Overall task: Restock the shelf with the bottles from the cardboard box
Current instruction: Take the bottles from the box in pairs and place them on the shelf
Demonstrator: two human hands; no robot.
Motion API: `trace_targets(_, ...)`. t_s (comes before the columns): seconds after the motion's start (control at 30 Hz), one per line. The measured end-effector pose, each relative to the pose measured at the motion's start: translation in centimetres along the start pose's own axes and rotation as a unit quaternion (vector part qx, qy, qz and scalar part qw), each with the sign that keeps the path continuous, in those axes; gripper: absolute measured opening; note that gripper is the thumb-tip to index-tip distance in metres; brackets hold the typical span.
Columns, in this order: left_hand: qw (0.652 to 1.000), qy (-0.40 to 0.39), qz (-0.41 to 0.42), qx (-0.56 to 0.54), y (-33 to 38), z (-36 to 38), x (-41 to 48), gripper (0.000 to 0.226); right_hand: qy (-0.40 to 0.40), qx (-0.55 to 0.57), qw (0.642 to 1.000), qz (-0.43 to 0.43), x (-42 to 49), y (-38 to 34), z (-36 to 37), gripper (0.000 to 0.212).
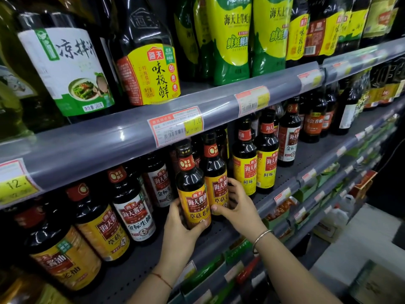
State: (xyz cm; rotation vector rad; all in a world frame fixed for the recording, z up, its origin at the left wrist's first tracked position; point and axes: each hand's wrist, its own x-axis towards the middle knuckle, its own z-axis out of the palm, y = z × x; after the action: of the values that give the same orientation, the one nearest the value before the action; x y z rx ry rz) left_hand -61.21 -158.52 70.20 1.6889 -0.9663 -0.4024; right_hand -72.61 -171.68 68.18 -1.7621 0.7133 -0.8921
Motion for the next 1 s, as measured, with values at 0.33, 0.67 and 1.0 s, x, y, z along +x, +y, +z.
trace_targets(0.33, 0.999, 0.037, 0.004, 0.017, -1.0, 1.3, 1.9, 0.076, 0.049, 0.001, 0.999, -0.002, 0.3, 0.3, 0.1, 0.076)
trace_targets(0.67, 0.999, 0.046, 0.011, -0.004, -1.5, 2.1, 2.9, 0.074, 0.074, -0.011, 0.997, -0.010, 0.5, 0.1, 0.7, 0.075)
trace_targets(1.0, 0.996, 0.066, 0.049, 0.021, -0.9, 1.4, 1.3, 0.096, 0.121, -0.070, 0.990, 0.008, -1.5, 0.0, 0.5, 0.074)
